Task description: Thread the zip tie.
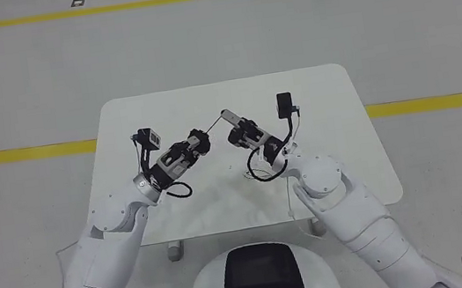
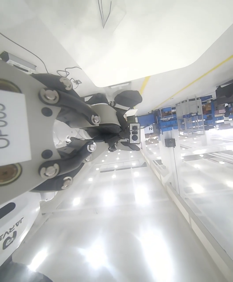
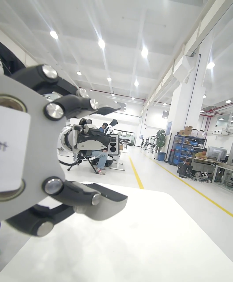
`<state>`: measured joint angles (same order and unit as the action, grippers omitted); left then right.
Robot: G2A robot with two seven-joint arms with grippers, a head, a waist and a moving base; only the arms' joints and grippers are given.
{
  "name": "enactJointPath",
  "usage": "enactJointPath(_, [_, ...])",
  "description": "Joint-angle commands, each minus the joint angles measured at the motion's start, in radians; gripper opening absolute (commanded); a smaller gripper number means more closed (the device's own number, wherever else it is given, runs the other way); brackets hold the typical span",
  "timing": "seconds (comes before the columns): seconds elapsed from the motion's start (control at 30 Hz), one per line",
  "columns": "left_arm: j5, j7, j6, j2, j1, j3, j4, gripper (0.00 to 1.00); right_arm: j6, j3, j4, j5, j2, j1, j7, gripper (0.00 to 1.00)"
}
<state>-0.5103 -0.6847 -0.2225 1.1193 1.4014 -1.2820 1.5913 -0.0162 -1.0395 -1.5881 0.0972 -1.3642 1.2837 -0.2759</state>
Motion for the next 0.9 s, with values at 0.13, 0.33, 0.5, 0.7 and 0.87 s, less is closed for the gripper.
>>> enactJointPath(0.13, [0.001, 0.001, 0.001, 0.0, 0.0, 0.0, 0.0, 0.0, 0.0, 0.0, 0.0, 0.0, 0.0, 0.0, 0.0, 1.0])
enactJointPath(0.33, [-0.024, -0.098, 0.037, -0.011, 0.005, -0.026, -0.005, 0.0, 0.016, -0.04, 0.008, 0.113, 0.002, 0.014, -0.059, 1.0])
enactJointPath(0.5, [-0.047, -0.239, 0.06, -0.028, 0.011, -0.08, -0.023, 0.0, 0.037, -0.08, 0.056, 0.207, 0.01, -0.006, -0.215, 1.0])
enactJointPath(0.7, [-0.03, -0.297, 0.036, -0.039, 0.009, -0.105, -0.053, 0.0, 0.018, -0.081, 0.127, 0.241, 0.015, -0.043, -0.354, 1.0])
enactJointPath(0.87, [-0.03, -0.297, 0.036, -0.039, 0.009, -0.105, -0.053, 0.0, 0.018, -0.081, 0.127, 0.241, 0.015, -0.043, -0.354, 1.0])
